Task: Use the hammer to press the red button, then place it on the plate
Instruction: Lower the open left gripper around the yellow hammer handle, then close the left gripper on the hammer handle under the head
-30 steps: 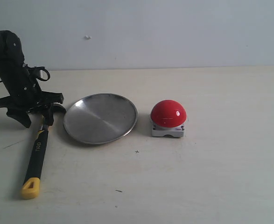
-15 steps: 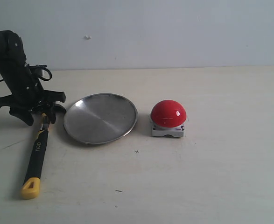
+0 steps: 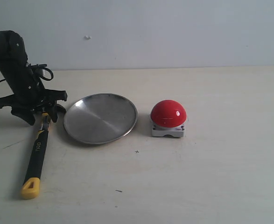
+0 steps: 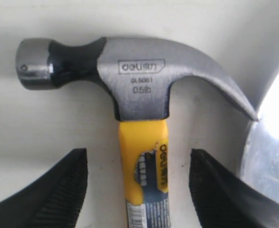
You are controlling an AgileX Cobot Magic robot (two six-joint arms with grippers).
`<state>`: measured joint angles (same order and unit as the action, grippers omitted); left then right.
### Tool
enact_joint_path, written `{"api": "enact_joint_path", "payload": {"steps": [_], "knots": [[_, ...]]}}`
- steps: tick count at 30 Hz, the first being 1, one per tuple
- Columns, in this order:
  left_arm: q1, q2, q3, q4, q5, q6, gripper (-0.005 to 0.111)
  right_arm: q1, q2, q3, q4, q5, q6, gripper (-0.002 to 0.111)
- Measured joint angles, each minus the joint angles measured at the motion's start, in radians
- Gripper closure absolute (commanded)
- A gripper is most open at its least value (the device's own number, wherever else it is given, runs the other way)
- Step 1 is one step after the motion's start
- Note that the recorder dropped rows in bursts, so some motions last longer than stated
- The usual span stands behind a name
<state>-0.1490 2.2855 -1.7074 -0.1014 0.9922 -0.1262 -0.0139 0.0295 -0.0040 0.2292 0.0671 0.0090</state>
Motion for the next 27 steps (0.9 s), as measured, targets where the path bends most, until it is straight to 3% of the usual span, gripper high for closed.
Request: {"api": "enact_joint_path", "payload": {"steps": [27], "knots": [[0.000,0.011,0.000,0.016,-0.015,-0.020,0.050,0.000,0.000,0.000,0.000,0.000,0.000,0.108]]}}
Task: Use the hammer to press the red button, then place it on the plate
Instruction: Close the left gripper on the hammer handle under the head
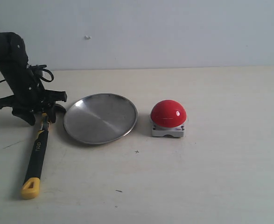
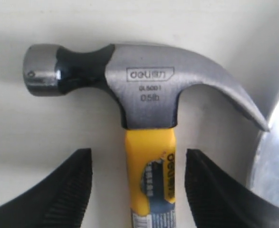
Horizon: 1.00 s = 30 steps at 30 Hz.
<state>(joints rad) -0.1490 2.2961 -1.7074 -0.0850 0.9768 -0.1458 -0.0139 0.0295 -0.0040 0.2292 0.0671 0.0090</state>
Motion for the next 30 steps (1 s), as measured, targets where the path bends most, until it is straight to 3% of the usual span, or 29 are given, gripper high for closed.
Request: {"api": "enact_joint_path", "payload": {"steps": [23,25,27,30], "knots": [[0.000,0.012,-0.002,0.005,-0.008,-0.008,0.050,0.000,0.000,0.000,0.000,0.000,0.000,0.108],[0.000,0.012,-0.002,0.005,-0.017,-0.008,0.055,0.000,0.000,0.000,0.000,0.000,0.000,0.108],[0.000,0.012,-0.002,0.007,-0.024,-0.008,0.068,0.000,0.000,0.000,0.000,0.000,0.000,0.108],[-0.002,0.012,-0.002,0.001,-0.038,-0.012,0.097,0.000,0.000,0.000,0.000,0.000,0.000,0.108]]}}
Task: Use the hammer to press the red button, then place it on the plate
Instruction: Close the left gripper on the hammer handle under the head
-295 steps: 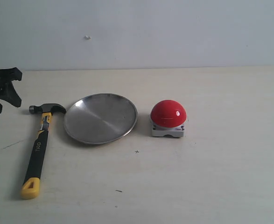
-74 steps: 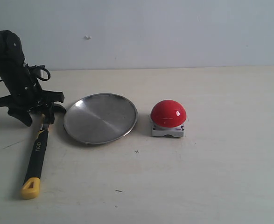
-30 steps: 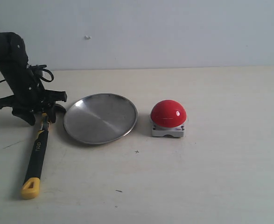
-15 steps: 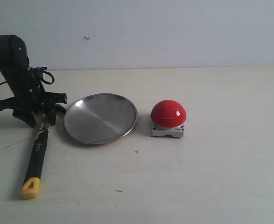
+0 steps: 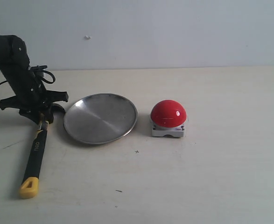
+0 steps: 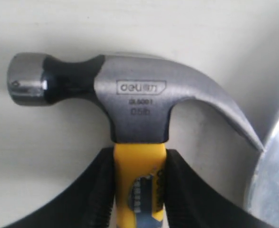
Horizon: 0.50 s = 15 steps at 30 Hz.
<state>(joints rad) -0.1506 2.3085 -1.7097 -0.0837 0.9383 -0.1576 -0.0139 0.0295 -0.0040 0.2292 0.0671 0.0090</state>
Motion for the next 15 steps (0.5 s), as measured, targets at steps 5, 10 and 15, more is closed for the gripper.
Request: {"api": "enact_joint_path", "payload": {"steps": [5,10,15], "knots": [[0.000,0.002,0.000,0.000,-0.007,0.000,0.107,0.000,0.000,0.000,0.000,0.000,0.000,0.108],[0.000,0.002,0.000,-0.003,-0.005,0.014,0.107,0.000,0.000,0.000,0.000,0.000,0.000,0.108],[0.002,-0.010,0.000,-0.003,0.041,0.061,0.107,0.000,0.000,0.000,0.000,0.000,0.000,0.108]]}}
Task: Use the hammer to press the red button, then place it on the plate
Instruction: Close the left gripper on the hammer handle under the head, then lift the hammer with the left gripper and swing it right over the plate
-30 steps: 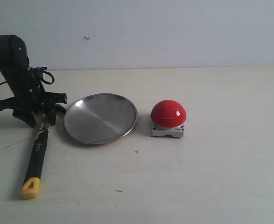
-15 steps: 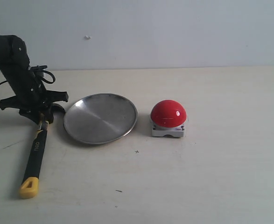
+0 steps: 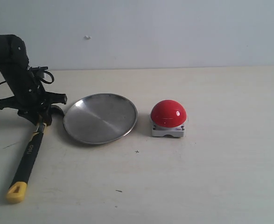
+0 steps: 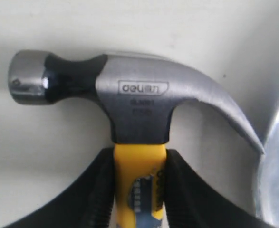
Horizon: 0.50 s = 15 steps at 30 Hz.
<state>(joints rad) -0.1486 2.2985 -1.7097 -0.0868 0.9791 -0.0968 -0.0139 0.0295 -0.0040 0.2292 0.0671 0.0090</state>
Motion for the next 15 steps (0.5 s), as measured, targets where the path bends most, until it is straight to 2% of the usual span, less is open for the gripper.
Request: {"api": "enact_joint_path", "payload": {"steps": [6,15], "knots": [[0.010,-0.046,0.002,-0.014,0.043,0.039,0.107,0.000,0.000,0.000,0.000,0.000,0.000,0.108],[0.013,-0.093,0.002,-0.151,0.072,0.142,0.107,0.000,0.000,0.000,0.000,0.000,0.000,0.108]]}}
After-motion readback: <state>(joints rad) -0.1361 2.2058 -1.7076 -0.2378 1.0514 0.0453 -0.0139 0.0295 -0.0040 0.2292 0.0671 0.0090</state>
